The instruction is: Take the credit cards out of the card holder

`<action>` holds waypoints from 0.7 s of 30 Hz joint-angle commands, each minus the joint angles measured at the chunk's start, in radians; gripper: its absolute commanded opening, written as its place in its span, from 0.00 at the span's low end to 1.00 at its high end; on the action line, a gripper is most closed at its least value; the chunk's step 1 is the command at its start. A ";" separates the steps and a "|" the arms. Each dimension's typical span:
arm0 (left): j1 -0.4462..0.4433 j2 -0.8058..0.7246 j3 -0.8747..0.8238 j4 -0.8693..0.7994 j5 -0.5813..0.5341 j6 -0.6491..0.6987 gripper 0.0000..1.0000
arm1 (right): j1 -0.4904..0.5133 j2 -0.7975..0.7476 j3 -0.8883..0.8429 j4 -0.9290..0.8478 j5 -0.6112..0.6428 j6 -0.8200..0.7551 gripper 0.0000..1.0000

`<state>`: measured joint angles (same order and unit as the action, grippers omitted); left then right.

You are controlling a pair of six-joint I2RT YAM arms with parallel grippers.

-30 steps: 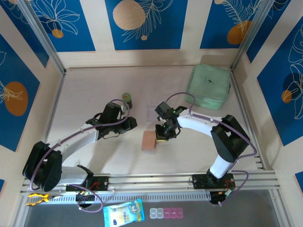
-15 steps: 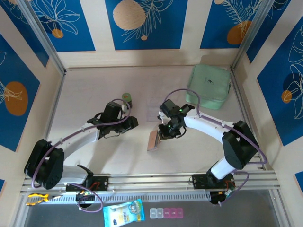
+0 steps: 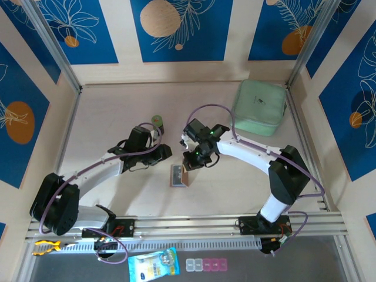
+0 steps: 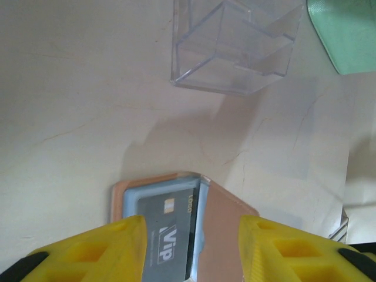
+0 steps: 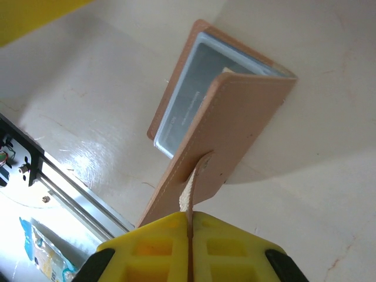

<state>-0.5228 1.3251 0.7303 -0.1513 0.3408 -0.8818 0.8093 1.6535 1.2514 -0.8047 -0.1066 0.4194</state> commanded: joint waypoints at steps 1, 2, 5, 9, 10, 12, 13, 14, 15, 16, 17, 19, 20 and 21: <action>0.012 -0.015 -0.014 -0.025 0.021 0.009 0.45 | 0.030 0.012 0.032 -0.013 -0.035 0.007 0.07; 0.013 -0.008 -0.014 -0.030 0.022 0.013 0.45 | 0.036 0.010 0.032 -0.012 -0.035 0.000 0.07; 0.013 0.021 -0.011 -0.057 0.034 0.026 0.44 | 0.039 0.002 0.023 -0.018 -0.018 0.001 0.07; 0.013 0.034 -0.049 -0.049 0.068 0.021 0.34 | 0.008 -0.011 -0.021 -0.044 0.023 0.029 0.07; 0.012 0.040 -0.060 -0.042 0.080 0.020 0.30 | -0.003 -0.020 -0.039 -0.049 0.032 0.038 0.07; 0.012 0.066 -0.069 -0.036 0.121 0.027 0.26 | -0.023 -0.042 -0.071 -0.056 0.043 0.053 0.07; 0.010 0.085 -0.076 -0.029 0.148 0.032 0.23 | -0.033 -0.055 -0.088 -0.055 0.051 0.061 0.07; 0.011 0.103 -0.085 -0.015 0.170 0.031 0.21 | -0.042 -0.067 -0.102 -0.058 0.059 0.069 0.07; 0.010 0.115 -0.096 -0.001 0.187 0.026 0.20 | -0.051 -0.076 -0.115 -0.059 0.063 0.076 0.07; 0.009 0.129 -0.109 0.024 0.203 0.018 0.18 | -0.063 -0.083 -0.128 -0.061 0.065 0.083 0.07; 0.008 0.142 -0.116 0.043 0.218 0.013 0.16 | -0.074 -0.085 -0.140 -0.064 0.067 0.090 0.07; 0.004 0.170 -0.117 0.057 0.242 0.014 0.09 | -0.090 -0.088 -0.161 -0.070 0.077 0.097 0.07; 0.001 0.184 -0.111 0.053 0.252 0.018 0.08 | -0.095 -0.089 -0.170 -0.071 0.083 0.100 0.07; -0.002 0.193 -0.107 0.047 0.255 0.022 0.08 | -0.100 -0.089 -0.177 -0.074 0.091 0.103 0.07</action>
<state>-0.5217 1.4948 0.6212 -0.1349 0.5251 -0.8658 0.7185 1.5852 1.1023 -0.8436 -0.0372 0.4927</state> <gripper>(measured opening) 0.083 0.086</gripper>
